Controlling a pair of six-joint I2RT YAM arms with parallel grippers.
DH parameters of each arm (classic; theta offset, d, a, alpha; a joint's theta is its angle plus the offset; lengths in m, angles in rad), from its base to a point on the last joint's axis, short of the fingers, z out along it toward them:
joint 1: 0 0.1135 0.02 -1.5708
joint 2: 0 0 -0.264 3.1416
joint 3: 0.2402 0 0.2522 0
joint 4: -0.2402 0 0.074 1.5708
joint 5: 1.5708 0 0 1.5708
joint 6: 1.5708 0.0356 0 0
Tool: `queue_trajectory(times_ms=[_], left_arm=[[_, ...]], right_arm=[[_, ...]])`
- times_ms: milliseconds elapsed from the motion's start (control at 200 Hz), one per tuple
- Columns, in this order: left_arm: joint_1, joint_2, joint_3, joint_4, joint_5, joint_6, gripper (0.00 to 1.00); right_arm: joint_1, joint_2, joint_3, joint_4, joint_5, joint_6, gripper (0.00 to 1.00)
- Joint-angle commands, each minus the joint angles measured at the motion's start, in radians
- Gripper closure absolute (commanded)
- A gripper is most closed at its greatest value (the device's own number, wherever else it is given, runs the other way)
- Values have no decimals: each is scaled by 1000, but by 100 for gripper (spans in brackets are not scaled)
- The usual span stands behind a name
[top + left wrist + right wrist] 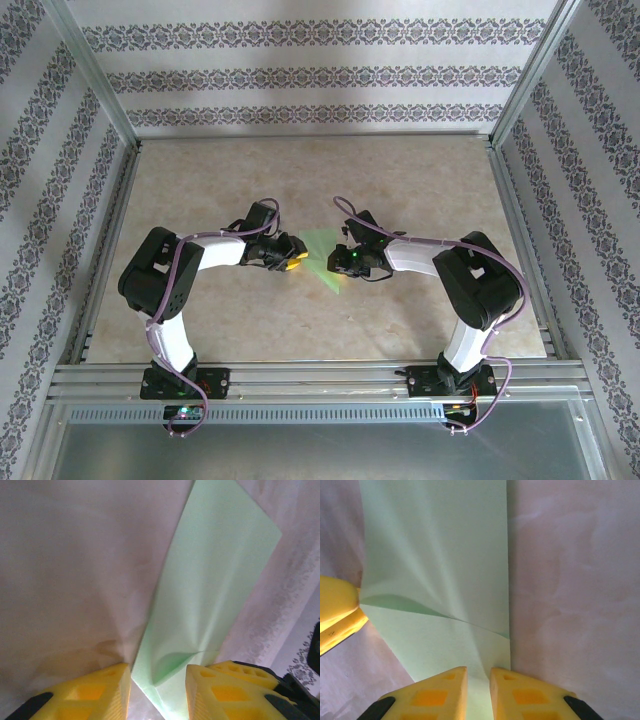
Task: Fold a paper plane with a square sheet of paper (pick it up from the middle)
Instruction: Fourth fold the wing at the center of the table.
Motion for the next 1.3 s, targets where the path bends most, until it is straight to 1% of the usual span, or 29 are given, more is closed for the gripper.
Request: queue_trajectory(times_ms=[0,160,270,445,675,864,929,1039,1109,1194,1294], left_arm=[[-7,-38,18,-57,-30,43,65],[-7,-31,5,-30,-13,31,66],[-11,-13,5,17,20,13,71],[-14,6,22,14,27,19,77],[-14,23,32,13,45,32,77],[-15,41,39,56,83,34,78],[-15,46,42,58,88,39,81],[-15,47,49,40,83,41,88],[-15,39,49,43,77,35,91],[-16,20,51,41,60,24,93],[-21,-7,60,8,19,6,94]], right_arm=[[-6,35,-2,-26,10,14,79],[-5,42,1,-29,10,12,79],[-5,46,1,-31,8,12,79],[-5,49,3,-32,7,11,79],[-5,50,2,-30,5,9,79],[-5,43,-1,-14,-4,-7,79],[-6,34,-2,-2,-11,-19,78],[-20,-7,14,-1,-30,-64,74],[-26,-59,27,-11,-29,-111,68],[-26,-141,24,-17,9,-181,58],[-13,-225,-6,-14,93,-269,52]])
